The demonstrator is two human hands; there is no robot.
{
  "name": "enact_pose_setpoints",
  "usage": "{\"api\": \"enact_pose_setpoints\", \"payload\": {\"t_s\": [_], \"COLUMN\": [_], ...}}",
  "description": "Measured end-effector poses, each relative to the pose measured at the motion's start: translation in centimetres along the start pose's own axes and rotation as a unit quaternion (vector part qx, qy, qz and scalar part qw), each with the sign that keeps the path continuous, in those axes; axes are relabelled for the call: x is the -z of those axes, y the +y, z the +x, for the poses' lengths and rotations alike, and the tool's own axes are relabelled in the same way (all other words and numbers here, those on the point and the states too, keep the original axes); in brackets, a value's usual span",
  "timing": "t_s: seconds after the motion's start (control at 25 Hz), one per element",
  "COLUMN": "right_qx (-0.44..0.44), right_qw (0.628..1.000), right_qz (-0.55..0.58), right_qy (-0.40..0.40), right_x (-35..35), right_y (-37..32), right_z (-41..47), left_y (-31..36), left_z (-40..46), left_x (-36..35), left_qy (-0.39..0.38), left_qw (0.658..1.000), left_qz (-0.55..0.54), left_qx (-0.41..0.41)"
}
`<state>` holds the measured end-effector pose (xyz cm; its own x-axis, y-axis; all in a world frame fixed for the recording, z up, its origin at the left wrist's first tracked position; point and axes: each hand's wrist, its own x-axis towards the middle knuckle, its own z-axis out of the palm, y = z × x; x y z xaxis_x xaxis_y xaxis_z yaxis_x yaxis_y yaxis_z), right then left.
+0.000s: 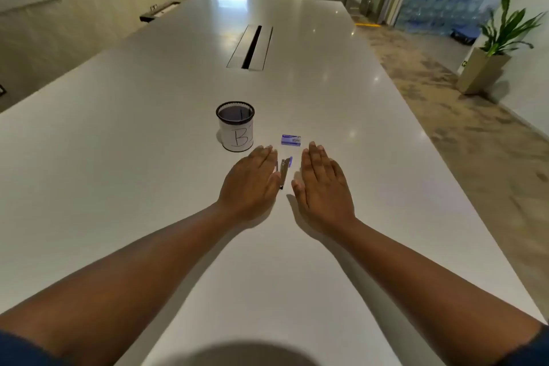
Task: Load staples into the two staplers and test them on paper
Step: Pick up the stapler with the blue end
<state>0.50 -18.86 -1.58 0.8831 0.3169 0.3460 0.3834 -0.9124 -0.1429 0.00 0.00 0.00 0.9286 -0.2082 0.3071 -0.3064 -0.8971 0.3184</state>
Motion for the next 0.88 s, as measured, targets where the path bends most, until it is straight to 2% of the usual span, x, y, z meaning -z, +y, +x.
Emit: {"api": "enact_pose_setpoints", "payload": {"t_s": [0.2,0.4,0.56,0.68,0.8,0.88], "right_qx": [0.010,0.043,0.010,-0.021,-0.048,-0.064], "right_qw": [0.999,0.998,0.999,0.995,0.984,0.977], "right_qz": [-0.004,-0.005,0.039,0.096,0.157,0.195], "right_qy": [-0.040,-0.039,-0.030,-0.035,-0.062,-0.066], "right_x": [-1.2,-1.2,-1.5,-1.9,-2.1,-2.1], "right_y": [-1.2,-0.9,-1.7,-2.6,-3.0,-2.8], "right_z": [-2.4,-2.7,-2.1,-1.2,-0.1,0.4], "left_y": [-0.4,-1.7,-2.2,-2.4,-2.5,-2.6], "left_z": [-1.0,-2.7,-1.8,-1.0,0.3,1.7], "left_x": [-1.1,-2.7,-2.9,-3.2,-3.1,-2.6], "left_qy": [-0.014,-0.027,-0.006,-0.006,-0.048,-0.112], "left_qw": [0.998,0.998,0.997,0.992,0.988,0.981], "left_qz": [-0.052,-0.038,-0.065,-0.102,-0.116,-0.121], "left_qx": [0.035,0.047,0.041,0.076,0.088,0.101]}}
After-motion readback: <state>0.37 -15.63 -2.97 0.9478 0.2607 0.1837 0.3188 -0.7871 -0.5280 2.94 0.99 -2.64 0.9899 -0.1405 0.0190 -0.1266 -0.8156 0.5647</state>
